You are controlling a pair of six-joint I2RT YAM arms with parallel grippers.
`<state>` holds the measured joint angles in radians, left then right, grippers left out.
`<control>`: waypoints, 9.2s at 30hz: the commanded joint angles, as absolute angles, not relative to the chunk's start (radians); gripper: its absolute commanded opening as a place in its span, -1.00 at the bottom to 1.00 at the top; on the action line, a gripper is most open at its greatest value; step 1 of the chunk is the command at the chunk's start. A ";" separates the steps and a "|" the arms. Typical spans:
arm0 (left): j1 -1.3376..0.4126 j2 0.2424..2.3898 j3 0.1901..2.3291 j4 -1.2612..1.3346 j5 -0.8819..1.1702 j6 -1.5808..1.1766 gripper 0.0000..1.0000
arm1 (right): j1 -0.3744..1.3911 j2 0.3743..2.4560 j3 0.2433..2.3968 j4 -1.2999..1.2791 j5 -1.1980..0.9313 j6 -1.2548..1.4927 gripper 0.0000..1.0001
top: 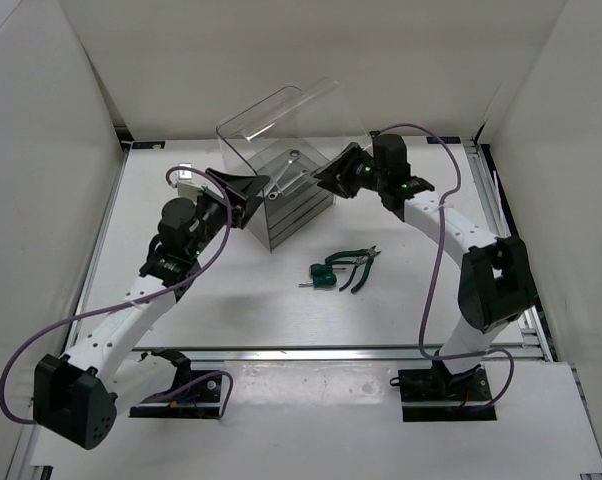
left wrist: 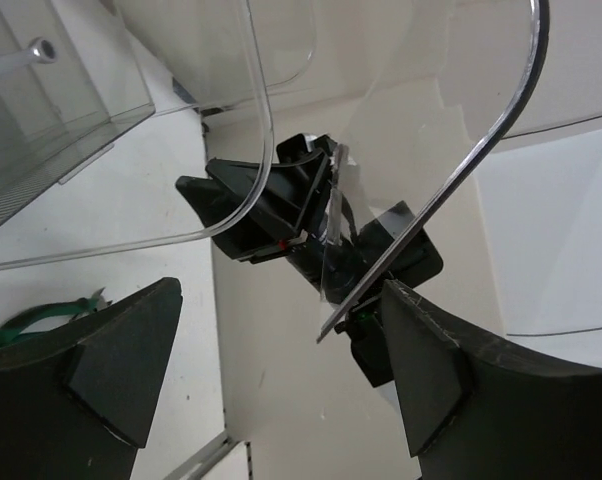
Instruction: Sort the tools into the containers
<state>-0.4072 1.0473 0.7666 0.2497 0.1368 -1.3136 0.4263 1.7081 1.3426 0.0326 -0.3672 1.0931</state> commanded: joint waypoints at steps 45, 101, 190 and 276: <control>-0.319 1.049 0.877 0.311 0.074 -0.704 0.98 | 0.399 2.019 0.905 1.247 -0.318 1.414 -0.08; -0.284 1.215 0.838 0.546 0.052 -0.900 0.98 | 0.319 1.927 0.684 1.198 -0.492 1.442 -1.00; -0.282 1.077 0.693 0.399 0.032 -0.985 0.98 | 0.491 1.320 0.749 -0.690 0.383 0.736 -1.00; -0.279 1.086 0.644 0.419 0.018 -1.089 0.98 | 0.644 1.813 1.678 -0.694 0.154 0.503 -0.08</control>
